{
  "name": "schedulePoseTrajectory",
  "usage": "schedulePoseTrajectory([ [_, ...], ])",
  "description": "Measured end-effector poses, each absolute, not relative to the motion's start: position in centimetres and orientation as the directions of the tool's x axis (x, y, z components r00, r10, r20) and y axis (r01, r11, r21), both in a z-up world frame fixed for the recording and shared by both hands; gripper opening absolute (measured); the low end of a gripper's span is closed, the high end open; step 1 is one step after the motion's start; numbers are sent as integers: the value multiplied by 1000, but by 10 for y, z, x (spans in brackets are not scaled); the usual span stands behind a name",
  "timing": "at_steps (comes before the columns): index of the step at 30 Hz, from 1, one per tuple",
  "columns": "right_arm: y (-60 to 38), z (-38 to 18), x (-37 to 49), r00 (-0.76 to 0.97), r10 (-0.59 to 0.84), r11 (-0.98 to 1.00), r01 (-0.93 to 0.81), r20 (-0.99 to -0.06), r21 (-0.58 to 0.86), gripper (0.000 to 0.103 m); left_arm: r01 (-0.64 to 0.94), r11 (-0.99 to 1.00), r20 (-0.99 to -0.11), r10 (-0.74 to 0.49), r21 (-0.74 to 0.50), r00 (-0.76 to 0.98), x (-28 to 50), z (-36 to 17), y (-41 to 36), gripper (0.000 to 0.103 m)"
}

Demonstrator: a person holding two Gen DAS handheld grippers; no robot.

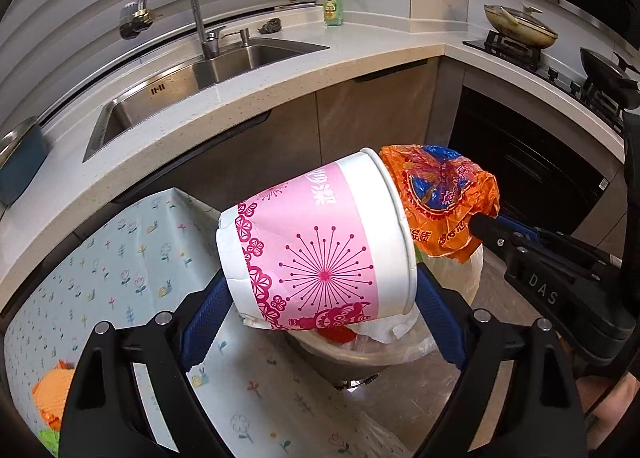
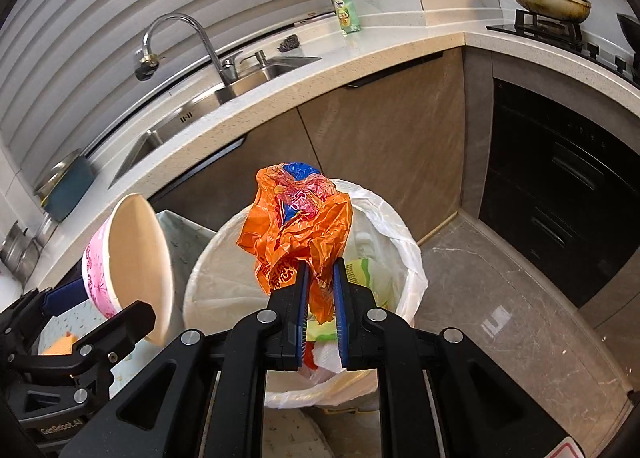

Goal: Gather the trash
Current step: 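Open both grippers to drop the cup and wrapper into the wastebasket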

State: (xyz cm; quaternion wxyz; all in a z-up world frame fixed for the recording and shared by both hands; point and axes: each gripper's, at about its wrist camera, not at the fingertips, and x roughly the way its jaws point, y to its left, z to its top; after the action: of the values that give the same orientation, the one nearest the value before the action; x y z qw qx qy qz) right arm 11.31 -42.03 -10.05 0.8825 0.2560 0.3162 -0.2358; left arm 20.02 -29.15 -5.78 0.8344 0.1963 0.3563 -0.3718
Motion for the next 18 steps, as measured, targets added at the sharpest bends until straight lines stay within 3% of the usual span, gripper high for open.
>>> schedulePoseTrajectory([
  [8,-433,-106,117,695,-257,732,593,-671,335,37,747,662,-742,-473,58,476,214,-69,-307,90],
  [18,-420,-83,106,723,-258,745,572,-641,345,49,686,726,-716,-455,46,530,208,-53,-279,90],
])
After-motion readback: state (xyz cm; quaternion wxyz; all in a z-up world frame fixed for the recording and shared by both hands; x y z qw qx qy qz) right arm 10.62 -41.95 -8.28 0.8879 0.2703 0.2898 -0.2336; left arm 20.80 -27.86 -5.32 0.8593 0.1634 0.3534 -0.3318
